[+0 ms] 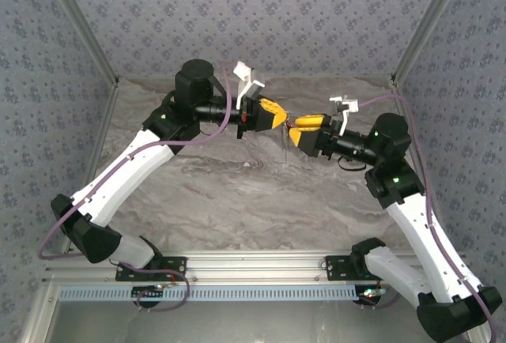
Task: Put the keys on the keyring
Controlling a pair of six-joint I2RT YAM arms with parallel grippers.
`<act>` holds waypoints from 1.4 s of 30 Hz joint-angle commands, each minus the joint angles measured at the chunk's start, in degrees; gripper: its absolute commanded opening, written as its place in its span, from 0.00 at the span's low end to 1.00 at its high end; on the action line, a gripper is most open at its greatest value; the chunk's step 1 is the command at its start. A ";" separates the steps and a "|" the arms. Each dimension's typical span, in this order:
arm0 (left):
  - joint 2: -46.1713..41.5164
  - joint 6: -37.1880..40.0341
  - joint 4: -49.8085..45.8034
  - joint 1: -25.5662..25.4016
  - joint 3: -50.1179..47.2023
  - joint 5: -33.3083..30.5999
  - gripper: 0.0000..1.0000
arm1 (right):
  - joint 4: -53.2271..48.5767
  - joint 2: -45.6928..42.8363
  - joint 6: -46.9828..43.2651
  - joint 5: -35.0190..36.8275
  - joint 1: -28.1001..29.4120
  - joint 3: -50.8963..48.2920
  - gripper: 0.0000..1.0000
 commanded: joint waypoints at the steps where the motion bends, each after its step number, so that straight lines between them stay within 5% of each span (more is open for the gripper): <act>1: -2.15 -1.13 3.38 -0.29 -0.01 0.05 0.00 | 1.33 0.56 -2.88 5.85 3.22 0.51 0.61; 6: -2.69 -1.13 3.64 -0.24 -0.36 0.06 0.00 | -1.48 2.44 -5.82 8.28 5.84 1.89 0.54; 17: -4.84 -2.24 6.13 -0.22 -2.77 -1.33 0.00 | -5.34 0.00 -6.92 7.24 5.70 1.19 0.00; 37: -6.12 -7.54 15.78 -0.37 -8.95 -3.77 0.00 | -10.93 8.42 -10.48 8.73 15.01 7.50 0.00; 40: -6.42 -7.90 16.52 -0.31 -9.32 -4.23 0.00 | -13.58 5.98 -11.49 9.59 13.60 6.41 0.34; 42: -6.60 -7.98 16.62 -0.37 -9.35 -4.32 0.00 | -15.57 2.77 -11.68 9.73 11.28 5.21 0.46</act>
